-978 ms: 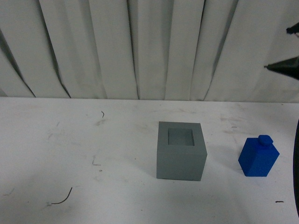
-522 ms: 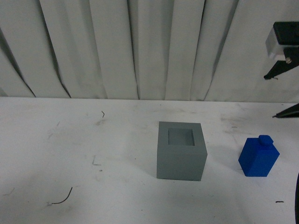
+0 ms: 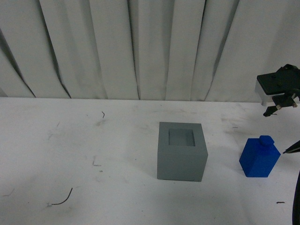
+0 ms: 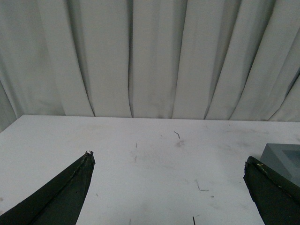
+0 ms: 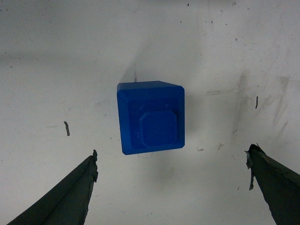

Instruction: Insert blue part into gray base

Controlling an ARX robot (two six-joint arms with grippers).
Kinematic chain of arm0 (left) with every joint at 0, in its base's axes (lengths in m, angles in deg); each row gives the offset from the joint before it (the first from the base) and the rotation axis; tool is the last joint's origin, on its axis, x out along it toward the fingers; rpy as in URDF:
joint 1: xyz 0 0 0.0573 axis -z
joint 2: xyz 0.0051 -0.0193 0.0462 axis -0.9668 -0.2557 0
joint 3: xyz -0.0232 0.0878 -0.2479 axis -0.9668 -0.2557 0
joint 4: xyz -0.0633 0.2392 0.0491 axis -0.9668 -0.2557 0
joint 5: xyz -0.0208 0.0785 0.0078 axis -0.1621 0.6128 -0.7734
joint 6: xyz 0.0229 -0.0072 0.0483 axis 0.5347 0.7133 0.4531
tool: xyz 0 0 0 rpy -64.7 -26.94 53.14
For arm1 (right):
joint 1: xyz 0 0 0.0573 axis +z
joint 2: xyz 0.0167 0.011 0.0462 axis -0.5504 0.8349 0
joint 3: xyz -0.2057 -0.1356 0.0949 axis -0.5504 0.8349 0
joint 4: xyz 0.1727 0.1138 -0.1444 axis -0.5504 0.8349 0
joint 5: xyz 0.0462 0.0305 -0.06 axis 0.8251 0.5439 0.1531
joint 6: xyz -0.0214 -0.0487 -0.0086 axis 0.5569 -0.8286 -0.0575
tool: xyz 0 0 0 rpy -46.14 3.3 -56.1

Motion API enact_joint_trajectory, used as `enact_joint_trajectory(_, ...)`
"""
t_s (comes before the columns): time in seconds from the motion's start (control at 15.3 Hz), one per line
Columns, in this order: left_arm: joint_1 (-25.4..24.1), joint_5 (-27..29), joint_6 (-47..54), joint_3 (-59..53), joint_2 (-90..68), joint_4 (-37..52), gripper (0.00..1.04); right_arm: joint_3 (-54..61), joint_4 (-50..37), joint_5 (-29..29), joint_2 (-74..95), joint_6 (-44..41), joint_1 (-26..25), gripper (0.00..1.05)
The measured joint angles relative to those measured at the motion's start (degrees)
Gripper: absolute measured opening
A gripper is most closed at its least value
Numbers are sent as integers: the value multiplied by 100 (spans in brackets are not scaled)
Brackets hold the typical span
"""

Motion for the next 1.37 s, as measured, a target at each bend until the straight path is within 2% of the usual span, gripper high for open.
enact_joint_trajectory(1.11,0,0,0,0,0,0,98,-24,-350,-157,841,160,299,98)
enact_joint_trajectory(1.17,0,0,0,0,0,0,98,-20,-361,-170,846,160,299,96)
enact_joint_trajectory(1.37,0,0,0,0,0,0,98,-15,-431,-208,846,164,299,62)
